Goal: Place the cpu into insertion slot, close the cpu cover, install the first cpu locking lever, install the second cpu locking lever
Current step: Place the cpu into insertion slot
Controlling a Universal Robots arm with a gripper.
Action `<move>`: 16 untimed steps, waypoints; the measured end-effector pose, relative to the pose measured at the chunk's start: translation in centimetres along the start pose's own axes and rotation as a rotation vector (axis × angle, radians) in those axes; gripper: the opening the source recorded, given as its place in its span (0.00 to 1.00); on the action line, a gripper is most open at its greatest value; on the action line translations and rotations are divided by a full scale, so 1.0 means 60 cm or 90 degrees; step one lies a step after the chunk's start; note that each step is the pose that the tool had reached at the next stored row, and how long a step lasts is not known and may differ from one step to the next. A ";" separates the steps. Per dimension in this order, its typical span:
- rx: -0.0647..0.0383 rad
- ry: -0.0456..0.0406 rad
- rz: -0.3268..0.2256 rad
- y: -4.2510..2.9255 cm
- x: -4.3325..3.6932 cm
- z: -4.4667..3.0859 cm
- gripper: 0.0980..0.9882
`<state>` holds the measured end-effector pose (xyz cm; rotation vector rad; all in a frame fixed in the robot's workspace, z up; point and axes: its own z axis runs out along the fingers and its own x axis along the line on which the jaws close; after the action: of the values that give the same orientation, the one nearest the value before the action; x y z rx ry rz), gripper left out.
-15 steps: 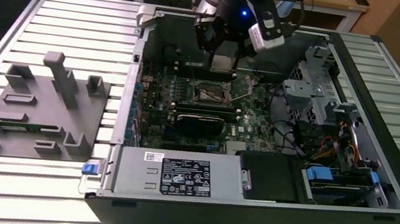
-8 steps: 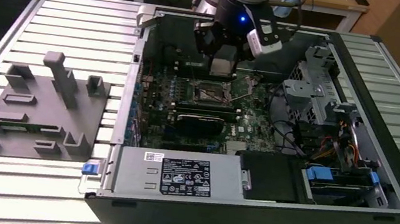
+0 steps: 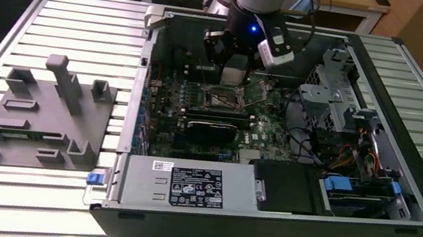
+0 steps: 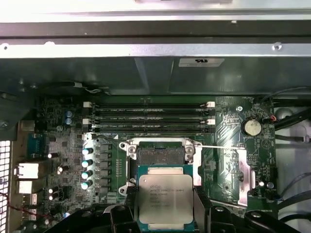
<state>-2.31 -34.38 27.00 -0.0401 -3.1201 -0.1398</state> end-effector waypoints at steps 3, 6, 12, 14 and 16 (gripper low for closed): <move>0.000 0.0000 0.000 -0.001 0.001 0.007 0.49; 0.000 0.0000 0.000 -0.001 0.002 0.014 0.49; 0.000 0.0001 0.000 -0.003 0.002 0.032 0.49; 0.000 0.0000 0.000 -0.003 0.002 0.037 0.49; 0.000 0.0000 0.000 -0.004 0.002 0.041 0.49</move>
<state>-2.46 -34.38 24.54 -0.0400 -3.1200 -0.1399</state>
